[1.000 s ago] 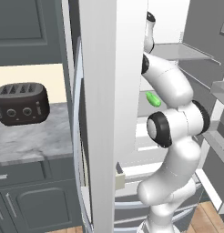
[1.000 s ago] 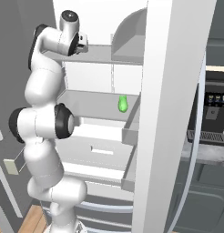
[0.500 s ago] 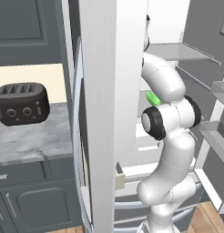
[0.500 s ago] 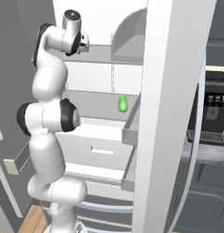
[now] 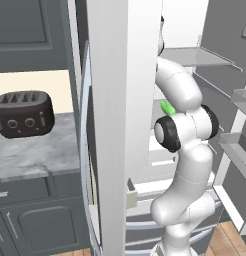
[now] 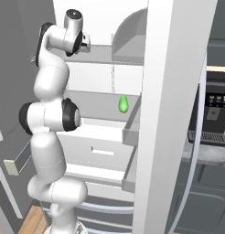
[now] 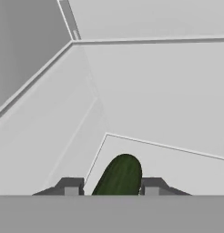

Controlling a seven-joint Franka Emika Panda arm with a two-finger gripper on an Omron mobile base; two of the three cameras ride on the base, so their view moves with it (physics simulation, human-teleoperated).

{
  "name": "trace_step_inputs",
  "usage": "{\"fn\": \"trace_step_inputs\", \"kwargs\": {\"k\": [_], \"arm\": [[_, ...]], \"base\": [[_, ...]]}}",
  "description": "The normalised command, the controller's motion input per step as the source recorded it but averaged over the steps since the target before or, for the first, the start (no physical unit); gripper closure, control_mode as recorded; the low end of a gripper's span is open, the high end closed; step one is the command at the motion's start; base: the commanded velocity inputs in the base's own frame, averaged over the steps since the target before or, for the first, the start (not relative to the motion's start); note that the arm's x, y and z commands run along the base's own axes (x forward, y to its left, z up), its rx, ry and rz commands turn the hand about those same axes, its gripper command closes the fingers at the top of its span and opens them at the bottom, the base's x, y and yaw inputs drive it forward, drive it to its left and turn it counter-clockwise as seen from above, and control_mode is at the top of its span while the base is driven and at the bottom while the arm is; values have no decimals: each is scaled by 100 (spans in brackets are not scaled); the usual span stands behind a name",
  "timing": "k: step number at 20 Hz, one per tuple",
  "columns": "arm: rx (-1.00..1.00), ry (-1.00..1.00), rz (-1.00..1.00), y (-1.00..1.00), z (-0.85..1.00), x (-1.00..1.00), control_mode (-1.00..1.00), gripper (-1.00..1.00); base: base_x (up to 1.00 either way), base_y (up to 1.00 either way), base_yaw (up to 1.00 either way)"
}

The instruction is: Move the pickle and corn from the top shelf to the second highest shelf to make space. Then, place the pitcher from the counter on the cleared top shelf.

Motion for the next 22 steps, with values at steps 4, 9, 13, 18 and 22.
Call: {"fn": "trace_step_inputs", "kwargs": {"k": [4,9,13,18,22], "arm": [[0,0,0,0,-2,7,-100,100],[0,-4,-12,-14,-1,-57,-100,100],[0,-18,-18,-31,0,-97,-100,100],[0,-23,-9,-50,-16,-100,-100,100],[0,-27,-2,-69,-39,-92,-100,100]], "base": [[0,0,0],[0,0,0],[0,0,0],[0,0,0],[0,0,0]]}}
